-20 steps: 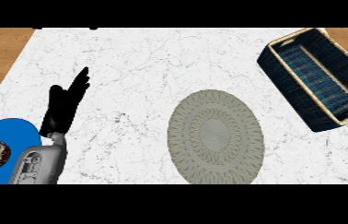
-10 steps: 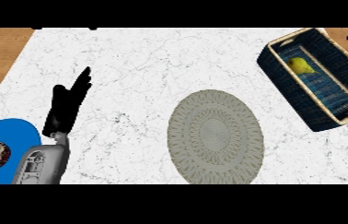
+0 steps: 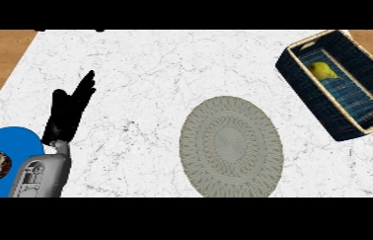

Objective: Pick the pear from the placemat and place it in the basket

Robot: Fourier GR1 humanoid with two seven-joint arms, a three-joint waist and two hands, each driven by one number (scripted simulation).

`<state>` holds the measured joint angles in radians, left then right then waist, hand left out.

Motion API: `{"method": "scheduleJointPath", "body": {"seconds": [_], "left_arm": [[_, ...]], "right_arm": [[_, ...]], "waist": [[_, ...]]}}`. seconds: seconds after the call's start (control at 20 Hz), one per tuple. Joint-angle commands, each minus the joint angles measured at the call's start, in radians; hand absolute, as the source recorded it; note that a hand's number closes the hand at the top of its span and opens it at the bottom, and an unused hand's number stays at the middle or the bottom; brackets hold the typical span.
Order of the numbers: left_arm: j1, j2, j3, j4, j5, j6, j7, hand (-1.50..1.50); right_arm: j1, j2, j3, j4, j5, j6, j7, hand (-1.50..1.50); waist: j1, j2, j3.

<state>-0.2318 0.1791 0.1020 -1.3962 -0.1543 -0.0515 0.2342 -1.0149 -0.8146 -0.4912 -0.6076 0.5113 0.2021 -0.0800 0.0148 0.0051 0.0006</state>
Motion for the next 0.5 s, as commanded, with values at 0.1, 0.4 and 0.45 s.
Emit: {"method": "scheduleJointPath", "body": {"seconds": [0.1,0.4,0.45], "left_arm": [[0.018,0.008,0.017,-0.010,0.018,-0.010,-0.012,0.00],[-0.001,0.002,0.007,-0.023,0.012,-0.007,0.019,0.00],[0.001,-0.023,-0.010,0.038,-0.016,0.017,-0.043,0.00]], "right_arm": [[0.025,-0.141,-0.135,0.113,-0.077,-0.012,0.027,-1.50],[0.152,-0.329,-0.194,0.273,-0.114,0.145,-0.148,-1.50],[0.139,-0.329,-0.202,0.294,-0.113,0.105,-0.165,-1.50]], "waist": [[-0.004,0.001,0.001],[-0.001,0.006,0.004],[0.005,0.013,0.003]]}}
